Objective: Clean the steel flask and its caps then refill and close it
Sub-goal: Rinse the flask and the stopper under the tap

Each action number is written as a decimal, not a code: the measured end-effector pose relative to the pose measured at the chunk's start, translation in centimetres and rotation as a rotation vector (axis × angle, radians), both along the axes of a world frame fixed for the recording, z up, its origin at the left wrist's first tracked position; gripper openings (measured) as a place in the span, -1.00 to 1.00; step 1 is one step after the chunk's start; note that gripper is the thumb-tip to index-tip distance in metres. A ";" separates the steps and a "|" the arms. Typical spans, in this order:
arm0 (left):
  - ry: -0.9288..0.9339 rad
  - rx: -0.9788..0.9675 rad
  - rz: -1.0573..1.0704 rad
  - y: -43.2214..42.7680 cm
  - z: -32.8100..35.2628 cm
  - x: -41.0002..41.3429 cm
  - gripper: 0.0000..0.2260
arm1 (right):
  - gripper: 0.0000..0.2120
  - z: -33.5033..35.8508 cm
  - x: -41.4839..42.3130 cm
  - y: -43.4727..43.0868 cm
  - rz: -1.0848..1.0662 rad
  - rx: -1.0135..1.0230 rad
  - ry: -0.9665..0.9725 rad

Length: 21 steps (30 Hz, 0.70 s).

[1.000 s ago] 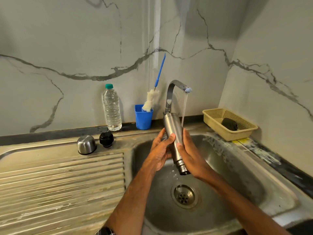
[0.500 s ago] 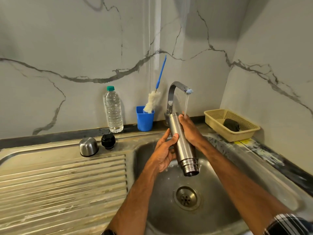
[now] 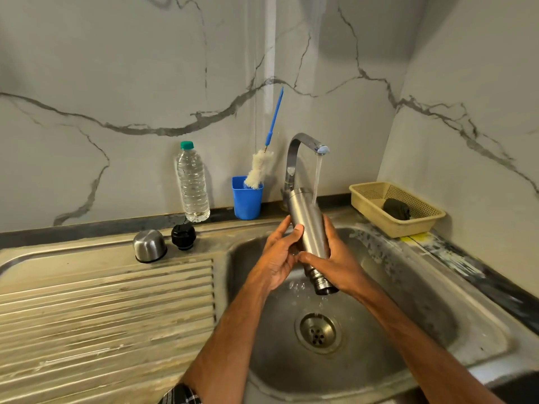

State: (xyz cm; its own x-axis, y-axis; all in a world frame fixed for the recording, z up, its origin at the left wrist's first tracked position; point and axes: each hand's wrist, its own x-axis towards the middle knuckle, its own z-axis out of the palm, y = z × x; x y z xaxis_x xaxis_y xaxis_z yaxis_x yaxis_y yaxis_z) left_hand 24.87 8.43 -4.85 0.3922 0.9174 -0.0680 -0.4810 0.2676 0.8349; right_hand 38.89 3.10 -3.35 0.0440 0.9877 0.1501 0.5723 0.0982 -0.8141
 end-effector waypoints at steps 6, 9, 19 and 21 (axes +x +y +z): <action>0.254 0.037 -0.039 -0.3 -0.3 0.2 -0.56 | 0.17 0.2 -0.9 -1.7 -0.081 0.005 -0.509; 0.245 0.032 -0.014 0.0 -0.7 0.0 -0.43 | 0.14 0.3 -1.8 -2.2 -0.051 -0.003 -0.515; 0.086 0.063 -0.096 -0.2 -0.5 -0.4 -0.33 | -0.24 2.2 -1.8 0.9 0.115 0.115 -0.414; 0.101 0.069 -0.117 0.1 -0.9 -0.3 -0.36 | -0.28 3.1 -1.5 2.6 0.095 0.120 -0.323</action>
